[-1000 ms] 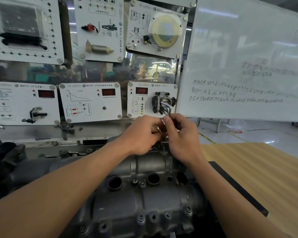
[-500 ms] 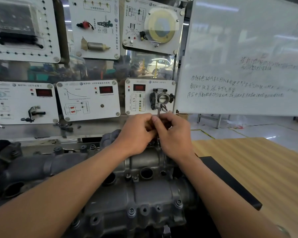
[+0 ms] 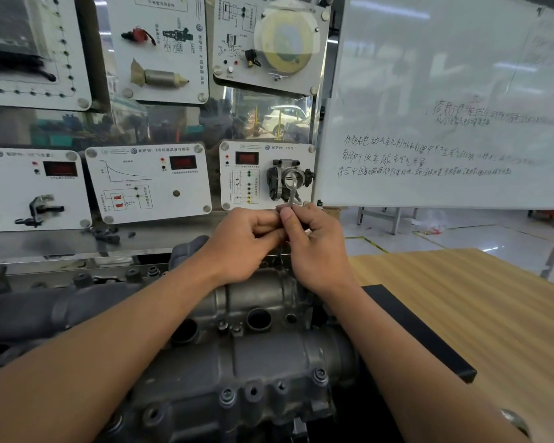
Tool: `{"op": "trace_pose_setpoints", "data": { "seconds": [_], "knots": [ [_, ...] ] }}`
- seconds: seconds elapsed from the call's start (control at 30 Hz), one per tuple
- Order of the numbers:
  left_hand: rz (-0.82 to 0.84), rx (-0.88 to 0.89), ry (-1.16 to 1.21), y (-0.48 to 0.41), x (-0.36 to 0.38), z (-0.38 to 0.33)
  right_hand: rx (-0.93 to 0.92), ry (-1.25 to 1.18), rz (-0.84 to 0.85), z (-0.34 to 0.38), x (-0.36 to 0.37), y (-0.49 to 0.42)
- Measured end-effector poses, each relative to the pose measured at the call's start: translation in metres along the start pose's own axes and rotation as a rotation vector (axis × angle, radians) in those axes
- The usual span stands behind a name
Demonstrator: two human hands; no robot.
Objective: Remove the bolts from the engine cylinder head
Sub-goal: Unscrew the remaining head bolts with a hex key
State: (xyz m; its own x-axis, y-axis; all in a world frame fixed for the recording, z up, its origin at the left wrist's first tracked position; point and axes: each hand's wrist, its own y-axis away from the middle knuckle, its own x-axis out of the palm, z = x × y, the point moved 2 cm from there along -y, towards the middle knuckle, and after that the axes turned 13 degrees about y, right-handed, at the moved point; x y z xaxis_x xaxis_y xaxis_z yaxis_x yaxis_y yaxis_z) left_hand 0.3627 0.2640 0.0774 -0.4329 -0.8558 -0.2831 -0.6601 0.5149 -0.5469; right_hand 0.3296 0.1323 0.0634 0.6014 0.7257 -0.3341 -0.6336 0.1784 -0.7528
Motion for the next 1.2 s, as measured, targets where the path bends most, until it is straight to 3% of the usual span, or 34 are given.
{"op": "trace_pose_setpoints", "data": {
  "seconds": [0.13, 0.33, 0.53, 0.77, 1.2],
  "knots": [
    [-0.052, 0.01, 0.004, -0.0004, 0.0009, 0.0001, 0.013, -0.003, -0.015, 0.0002, 0.0006, 0.0011],
    [-0.134, 0.021, -0.003, -0.0026, -0.0001, 0.0, 0.12, -0.171, -0.19, 0.0027, -0.0012, -0.0022],
    [-0.171, 0.025, -0.015, -0.0052, -0.0014, 0.0019, 0.066, -0.099, -0.131, 0.002, 0.0016, -0.0054],
    [0.004, 0.015, 0.001, -0.0038, -0.0018, 0.0028, -0.019, -0.007, -0.035, 0.0008, -0.0014, -0.0007],
    [-0.177, 0.075, -0.1, -0.0098, -0.0001, 0.0049, 0.109, -0.181, -0.137, 0.0016, -0.0009, -0.0047]
  ]
}}
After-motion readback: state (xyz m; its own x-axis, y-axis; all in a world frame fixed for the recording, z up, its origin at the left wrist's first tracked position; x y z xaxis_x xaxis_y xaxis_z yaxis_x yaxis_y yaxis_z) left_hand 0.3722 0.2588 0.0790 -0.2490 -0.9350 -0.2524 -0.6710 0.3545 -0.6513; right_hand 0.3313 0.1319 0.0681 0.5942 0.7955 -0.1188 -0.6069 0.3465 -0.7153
